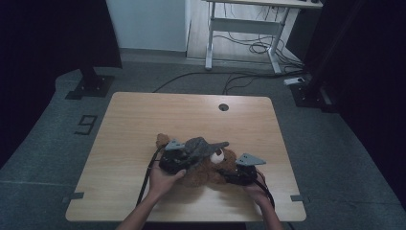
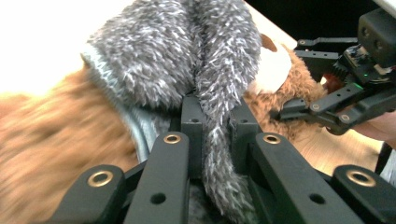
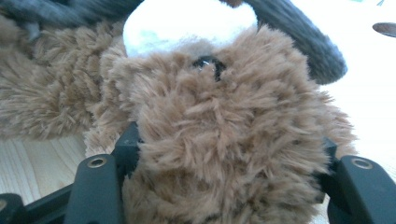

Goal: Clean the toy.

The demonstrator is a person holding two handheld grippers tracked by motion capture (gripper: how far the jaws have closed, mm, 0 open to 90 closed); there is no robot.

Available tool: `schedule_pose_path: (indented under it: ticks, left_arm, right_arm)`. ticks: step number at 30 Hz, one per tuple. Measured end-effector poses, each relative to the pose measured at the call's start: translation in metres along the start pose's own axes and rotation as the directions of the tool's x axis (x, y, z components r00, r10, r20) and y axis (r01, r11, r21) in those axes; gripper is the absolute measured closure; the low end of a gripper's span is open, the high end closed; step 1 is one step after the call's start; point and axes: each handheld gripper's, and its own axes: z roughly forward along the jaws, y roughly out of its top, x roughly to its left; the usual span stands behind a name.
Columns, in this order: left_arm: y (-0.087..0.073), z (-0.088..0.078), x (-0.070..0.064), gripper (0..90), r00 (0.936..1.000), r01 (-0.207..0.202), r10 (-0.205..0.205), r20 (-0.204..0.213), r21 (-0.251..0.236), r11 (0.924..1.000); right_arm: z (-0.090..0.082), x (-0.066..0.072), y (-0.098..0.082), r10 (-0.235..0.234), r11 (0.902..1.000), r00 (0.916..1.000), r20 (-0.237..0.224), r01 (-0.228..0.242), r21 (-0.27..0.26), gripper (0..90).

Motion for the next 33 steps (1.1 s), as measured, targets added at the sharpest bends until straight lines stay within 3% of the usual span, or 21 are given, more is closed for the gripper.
schedule_pose_path:
  ticks: [5, 11, 14, 15, 16, 17, 19, 20, 22, 23, 25, 28, 29, 30, 33]
  left_arm:
    - [-0.014, -0.021, 0.009, 80.0, 0.9996, 0.015, -0.016, -0.021, -0.041, 0.9991]
    - [-0.025, -0.036, 0.018, 79.8, 0.9988, 0.029, -0.031, -0.038, -0.042, 0.9987]
    - [-0.034, -0.047, 0.029, 79.6, 0.9967, 0.044, -0.046, -0.067, -0.038, 0.9983]
    - [-0.041, -0.055, 0.038, 79.5, 0.9939, 0.06, -0.063, -0.091, -0.033, 0.9976]
    - [-0.041, -0.055, 0.038, 79.4, 0.9939, 0.06, -0.063, -0.091, -0.033, 0.9976]
    - [-0.048, -0.061, 0.05, 79.5, 0.9887, 0.081, -0.084, -0.125, -0.025, 0.9964]
    - [-0.057, -0.066, 0.062, 79.4, 0.9824, 0.109, -0.11, -0.151, -0.013, 0.9939]
    - [-0.057, -0.066, 0.062, 79.4, 0.9824, 0.109, -0.11, -0.151, -0.013, 0.9939]
    - [-0.066, -0.069, 0.073, 79.3, 0.9761, 0.137, -0.134, -0.171, 0.008, 0.9905]
    - [-0.072, -0.069, 0.08, 78.8, 0.9715, 0.162, -0.156, -0.179, 0.021, 0.9866]
    - [-0.075, -0.067, 0.084, 78.4, 0.9681, 0.191, -0.185, -0.169, 0.022, 0.9813]
    - [-0.071, -0.061, 0.08, 78.2, 0.9721, 0.187, -0.181, -0.149, 0.024, 0.9821]
    - [-0.063, -0.051, 0.07, 78.4, 0.981, 0.16, -0.156, -0.116, 0.03, 0.9866]
    - [-0.063, -0.051, 0.07, 78.5, 0.981, 0.16, -0.156, -0.116, 0.03, 0.9866]
    - [-0.051, -0.03, 0.059, 79.4, 0.9872, 0.144, -0.139, -0.077, 0.051, 0.9883]
  right_arm:
    - [0.0, 0.0, -0.001, 0.008, 1.0, 1.0, 0.001, -0.008, -0.002, 35.9]
    - [0.0, 0.0, -0.001, 0.011, 0.9999, 0.9999, 0.0, -0.011, -0.005, 35.7]
    - [0.0, -0.001, -0.001, 0.013, 0.9999, 0.9999, -0.001, -0.013, -0.006, 35.5]
    - [0.0, -0.001, -0.001, 0.015, 0.9999, 0.9999, -0.001, -0.015, -0.008, 35.5]
    - [0.0, -0.001, -0.001, 0.015, 0.9999, 0.9999, -0.001, -0.015, -0.008, 35.5]
    - [0.0, -0.001, -0.001, 0.016, 0.9998, 0.9999, -0.003, -0.016, -0.008, 35.4]
    - [0.0, -0.002, -0.002, 0.019, 0.9998, 0.9998, -0.004, -0.019, -0.009, 35.3]
    - [0.0, -0.002, -0.002, 0.02, 0.9998, 0.9998, -0.004, -0.02, -0.01, 35.2]
    - [0.0, -0.003, -0.002, 0.023, 0.9997, 0.9997, -0.005, -0.023, -0.009, 35.1]
    - [0.001, -0.004, -0.002, 0.031, 0.9995, 0.9995, -0.006, -0.031, -0.011, 35.0]
    - [0.001, -0.005, -0.002, 0.042, 0.999, 0.9991, -0.009, -0.042, -0.014, 35.0]
    - [0.002, -0.005, -0.002, 0.059, 0.9981, 0.9983, -0.003, -0.059, -0.016, 35.1]
    - [0.002, -0.004, -0.002, 0.053, 0.9985, 0.9986, 0.0, -0.053, -0.015, 35.2]
    - [0.002, -0.004, -0.002, 0.051, 0.9986, 0.9987, 0.003, -0.051, -0.014, 35.4]
    - [0.002, -0.002, -0.002, 0.051, 0.9985, 0.9987, 0.006, -0.051, -0.016, 37.1]
